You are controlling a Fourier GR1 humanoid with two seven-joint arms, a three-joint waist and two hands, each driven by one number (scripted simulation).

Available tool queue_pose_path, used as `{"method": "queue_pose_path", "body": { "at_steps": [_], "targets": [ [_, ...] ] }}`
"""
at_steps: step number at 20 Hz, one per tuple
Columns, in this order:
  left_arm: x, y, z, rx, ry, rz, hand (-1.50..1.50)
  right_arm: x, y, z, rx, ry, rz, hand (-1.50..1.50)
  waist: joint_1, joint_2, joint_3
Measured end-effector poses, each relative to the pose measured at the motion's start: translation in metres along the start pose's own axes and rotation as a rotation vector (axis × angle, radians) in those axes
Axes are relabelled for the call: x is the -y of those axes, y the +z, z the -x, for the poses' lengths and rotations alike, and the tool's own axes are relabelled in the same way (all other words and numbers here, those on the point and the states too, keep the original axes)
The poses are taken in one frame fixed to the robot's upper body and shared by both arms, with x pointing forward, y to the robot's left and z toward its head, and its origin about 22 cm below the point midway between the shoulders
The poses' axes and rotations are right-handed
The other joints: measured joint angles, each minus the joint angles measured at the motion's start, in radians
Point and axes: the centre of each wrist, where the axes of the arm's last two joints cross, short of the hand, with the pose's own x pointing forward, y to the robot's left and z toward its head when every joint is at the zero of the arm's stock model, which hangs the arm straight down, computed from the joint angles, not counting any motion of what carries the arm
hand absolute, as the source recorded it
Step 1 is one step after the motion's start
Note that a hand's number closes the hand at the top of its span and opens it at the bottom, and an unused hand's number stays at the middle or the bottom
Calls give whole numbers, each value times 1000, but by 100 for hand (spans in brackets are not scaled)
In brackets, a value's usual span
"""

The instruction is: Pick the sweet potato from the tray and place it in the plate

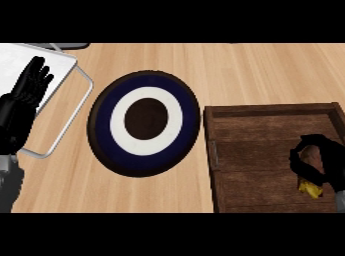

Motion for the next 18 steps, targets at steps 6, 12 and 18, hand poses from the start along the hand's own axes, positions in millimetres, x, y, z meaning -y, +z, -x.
{"method": "queue_pose_path", "body": {
  "at_steps": [6, 12, 18],
  "targets": [
    [3, 5, 3, -3, -3, 9, 0, -23, 66, 13, -26, 45, 218, 150, -1, 10, 6],
    [2, 2, 0, 1, 2, 20, 0, -17, 129, -14, 118, -45, 327, 150, 10, 20, 14],
    [4, -6, -4, 12, 1, 27, 0, 0, 167, -60, 336, -225, 407, 150, 22, 24, 16]
  ]
}}
